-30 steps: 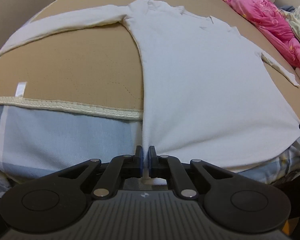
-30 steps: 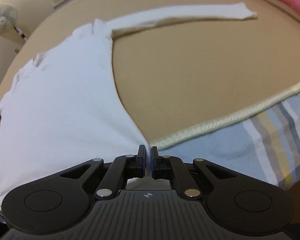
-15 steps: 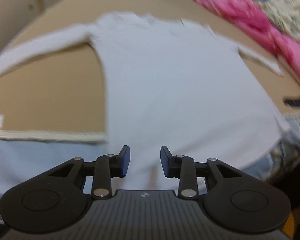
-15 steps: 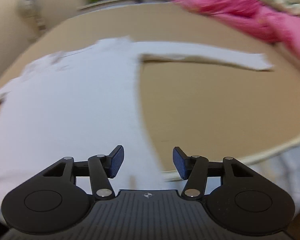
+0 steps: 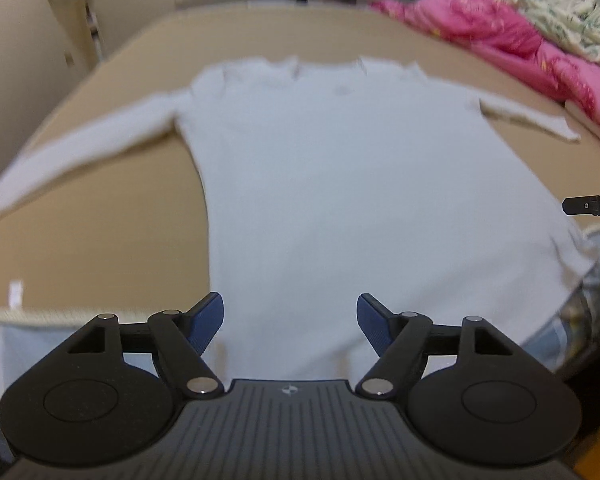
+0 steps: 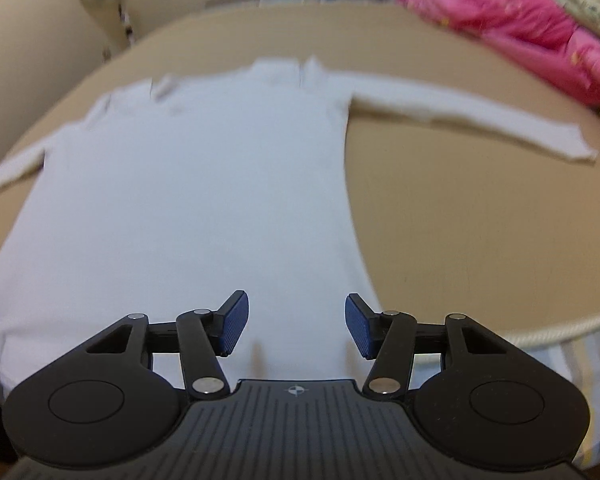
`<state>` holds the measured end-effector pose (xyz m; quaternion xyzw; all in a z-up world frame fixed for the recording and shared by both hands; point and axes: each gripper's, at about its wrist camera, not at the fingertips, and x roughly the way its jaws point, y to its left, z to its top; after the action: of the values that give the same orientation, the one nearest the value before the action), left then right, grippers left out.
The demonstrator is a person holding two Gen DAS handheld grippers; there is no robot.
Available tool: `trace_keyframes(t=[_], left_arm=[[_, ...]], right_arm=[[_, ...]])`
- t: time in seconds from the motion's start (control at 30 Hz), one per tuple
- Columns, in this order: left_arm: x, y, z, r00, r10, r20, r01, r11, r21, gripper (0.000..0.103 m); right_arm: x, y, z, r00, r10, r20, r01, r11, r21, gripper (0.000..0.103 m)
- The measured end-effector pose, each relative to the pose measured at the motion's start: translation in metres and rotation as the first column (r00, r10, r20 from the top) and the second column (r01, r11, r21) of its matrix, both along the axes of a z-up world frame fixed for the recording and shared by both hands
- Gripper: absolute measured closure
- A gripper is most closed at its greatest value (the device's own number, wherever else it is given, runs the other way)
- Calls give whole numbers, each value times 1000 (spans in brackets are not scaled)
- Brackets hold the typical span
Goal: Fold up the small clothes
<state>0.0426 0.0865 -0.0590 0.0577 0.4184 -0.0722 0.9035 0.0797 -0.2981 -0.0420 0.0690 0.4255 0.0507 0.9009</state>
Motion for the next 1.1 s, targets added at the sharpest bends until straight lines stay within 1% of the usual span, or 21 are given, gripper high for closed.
trace_keyframes(t=[0.03, 0.1, 0.2, 0.27, 0.33, 0.37, 0.43, 0.47, 0.53, 0.6, 0.63, 0.73, 0.77, 0.8, 0.83, 0.87, 0.93, 0.97, 1.0, 1.07, 1.1], left_arm=[[0, -5, 2, 1000, 8, 26, -8, 1000, -7, 24], [1, -6, 11, 996, 30, 81, -27, 999, -37, 24], [-5, -6, 25, 986, 61, 155, -52, 997, -63, 24], [-9, -6, 34, 974, 68, 217, -56, 997, -62, 24], [-12, -7, 45, 959, 63, 276, -51, 997, -53, 24], [-12, -8, 51, 953, 56, 298, -45, 998, -44, 24], [-11, -6, 60, 942, 45, 331, -35, 999, -36, 24], [-6, -5, 66, 938, 45, 345, -34, 999, -38, 24], [7, -2, 73, 933, 46, 356, -30, 998, -50, 24], [24, 3, 82, 930, 47, 365, -31, 998, -49, 24], [31, 8, 84, 930, 41, 365, -16, 997, -71, 24], [65, 18, 89, 919, 77, 385, -63, 997, -51, 23], [79, 23, 90, 919, 90, 383, -74, 996, -58, 22], [89, 27, 90, 920, 97, 380, -77, 995, -66, 22], [101, 30, 90, 921, 100, 376, -85, 995, -57, 19], [115, 31, 88, 920, 100, 378, -100, 995, -18, 16], [134, 31, 83, 917, 93, 387, -122, 991, 50, 15], [142, 33, 80, 912, 82, 402, -119, 991, 67, 15], [148, 36, 77, 904, 73, 421, -114, 991, 74, 15], [156, 44, 67, 895, 83, 438, -122, 991, 62, 15], [160, 51, 58, 899, 115, 423, -138, 990, 25, 15]], right_arm=[[0, 1, 5, 999, -11, 40, 12, 1000, -15, 49], [4, 4, 13, 987, -33, 160, 46, 996, -79, 49], [-4, 3, 34, 947, -15, 322, 58, 991, -122, 49], [-2, 5, 42, 924, 17, 381, 38, 990, -135, 48], [7, 3, 51, 912, 56, 406, 11, 987, -161, 48], [11, -3, 57, 909, 49, 414, 15, 989, -150, 48], [24, -24, 73, 898, 0, 440, 36, 997, -74, 49], [35, -31, 76, 893, -24, 449, 48, 998, -41, 50], [51, -46, 83, 888, -55, 457, 77, 997, -30, 52], [65, -56, 84, 875, -59, 480, 78, 997, -20, 53], [72, -59, 82, 870, -62, 489, 81, 997, -18, 53], [78, -62, 70, 864, -84, 496, 91, 996, 10, 53], [80, -62, 60, 871, -95, 483, 95, 995, 26, 53], [86, -58, 51, 891, -92, 445, 93, 995, 20, 53], [96, -52, 44, 918, -65, 390, 79, 997, -21, 53], [103, -43, 39, 928, -31, 372, 63, 995, -75, 54], [108, -28, 33, 922, 19, 386, 53, 983, -176, 54], [112, -22, 30, 924, 36, 382, 46, 978, -203, 53], [116, -19, 27, 928, 45, 369, 34, 978, -205, 53], [123, -16, 23, 936, 54, 348, 13, 983, -185, 53], [123, -13, 21, 937, 54, 346, 11, 983, -184, 52]])
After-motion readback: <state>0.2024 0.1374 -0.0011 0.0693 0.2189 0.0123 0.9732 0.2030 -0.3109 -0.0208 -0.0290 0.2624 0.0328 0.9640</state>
